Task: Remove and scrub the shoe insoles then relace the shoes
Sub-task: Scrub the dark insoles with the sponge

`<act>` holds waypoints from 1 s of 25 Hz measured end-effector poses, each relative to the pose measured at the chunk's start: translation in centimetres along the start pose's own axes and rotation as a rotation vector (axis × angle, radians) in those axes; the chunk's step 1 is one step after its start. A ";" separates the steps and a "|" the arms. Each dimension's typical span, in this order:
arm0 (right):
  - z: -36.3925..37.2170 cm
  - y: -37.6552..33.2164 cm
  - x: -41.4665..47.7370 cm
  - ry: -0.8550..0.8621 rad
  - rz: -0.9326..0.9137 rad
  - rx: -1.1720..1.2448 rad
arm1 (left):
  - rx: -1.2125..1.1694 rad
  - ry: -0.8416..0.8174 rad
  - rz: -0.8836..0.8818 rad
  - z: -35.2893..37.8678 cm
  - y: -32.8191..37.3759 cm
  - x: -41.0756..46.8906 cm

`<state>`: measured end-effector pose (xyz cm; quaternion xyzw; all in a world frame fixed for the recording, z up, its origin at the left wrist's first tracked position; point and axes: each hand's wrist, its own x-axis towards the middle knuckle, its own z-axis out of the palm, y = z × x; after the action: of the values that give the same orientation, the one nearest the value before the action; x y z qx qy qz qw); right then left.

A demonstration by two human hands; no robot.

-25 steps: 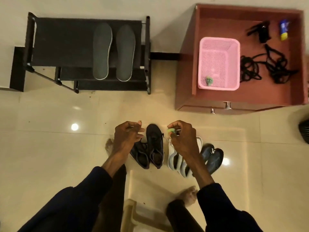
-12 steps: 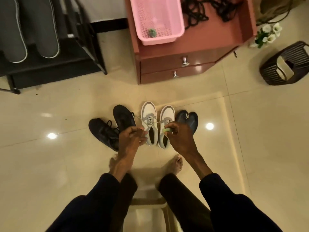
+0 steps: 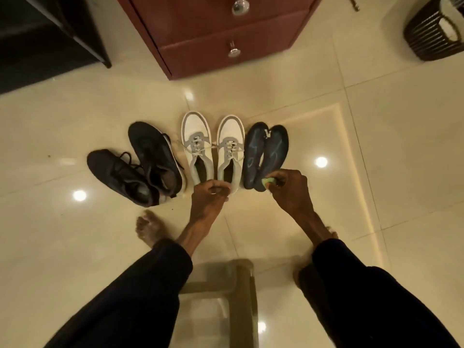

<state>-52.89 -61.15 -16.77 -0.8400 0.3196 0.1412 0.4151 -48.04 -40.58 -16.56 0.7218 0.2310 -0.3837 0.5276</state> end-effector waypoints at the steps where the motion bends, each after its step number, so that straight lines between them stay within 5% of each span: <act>1: 0.5 2.1 0.8 0.002 -0.014 0.008 | 0.037 0.030 0.006 1.9 -1.6 1.2; 7: 2.1 12.1 3.0 0.002 -0.042 0.050 | 0.221 0.230 0.087 12.6 -9.3 7.3; 12: 3.8 16.8 4.2 0.013 -0.018 0.063 | 0.369 0.206 0.197 17.6 -12.5 11.8; 16: 4.3 18.8 5.5 0.072 0.013 0.098 | 0.723 0.245 0.386 20.5 -13.6 15.1; 19: 4.0 19.3 6.5 0.119 -0.011 0.097 | 0.935 0.298 0.364 21.9 -13.1 16.7; 25: 1.2 17.5 6.9 0.199 -0.043 0.095 | 0.544 0.019 0.280 21.6 -10.3 17.0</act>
<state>-59.12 -70.97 -31.57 -0.8358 0.3474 0.0330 0.4238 -52.22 -58.62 -39.35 0.8650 0.0232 -0.3483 0.3605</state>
